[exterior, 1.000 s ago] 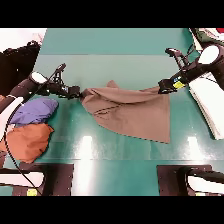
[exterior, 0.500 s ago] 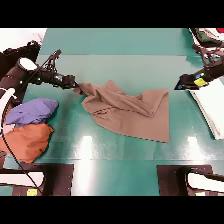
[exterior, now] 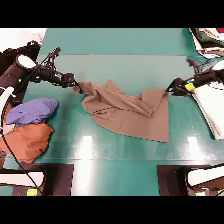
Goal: Fold the shirts.
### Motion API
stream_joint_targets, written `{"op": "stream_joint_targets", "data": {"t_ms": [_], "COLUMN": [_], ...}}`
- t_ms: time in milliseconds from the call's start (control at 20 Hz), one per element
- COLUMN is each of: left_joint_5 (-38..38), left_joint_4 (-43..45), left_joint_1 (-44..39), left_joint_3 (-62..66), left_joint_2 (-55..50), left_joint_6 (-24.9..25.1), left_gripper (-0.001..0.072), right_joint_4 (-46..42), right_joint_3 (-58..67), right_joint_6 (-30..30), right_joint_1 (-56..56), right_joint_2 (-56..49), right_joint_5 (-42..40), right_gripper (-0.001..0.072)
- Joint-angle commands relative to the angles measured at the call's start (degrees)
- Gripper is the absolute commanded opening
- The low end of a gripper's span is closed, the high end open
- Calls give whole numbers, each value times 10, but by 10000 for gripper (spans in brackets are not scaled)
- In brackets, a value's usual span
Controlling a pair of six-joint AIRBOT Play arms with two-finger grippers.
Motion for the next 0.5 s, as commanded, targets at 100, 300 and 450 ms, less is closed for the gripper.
{"op": "stream_joint_targets", "data": {"t_ms": [100, 300, 450], "left_joint_5": [2, 0, 34], "left_joint_4": [0, 9, 61], "left_joint_1": [0, 1, 1], "left_joint_3": [1, 2, 3], "left_joint_2": [0, 11, 96], "left_joint_6": [-8, -29, -41], "left_gripper": [26, 25, 25], "right_joint_4": [26, 22, 21], "right_joint_3": [0, 31, 92], "right_joint_6": [-4, -6, -14], "right_joint_1": [51, 72, 64], "right_joint_2": [-35, -33, 8], "right_joint_5": [-76, -88, -41], "right_gripper": [386, 12, 12]}}
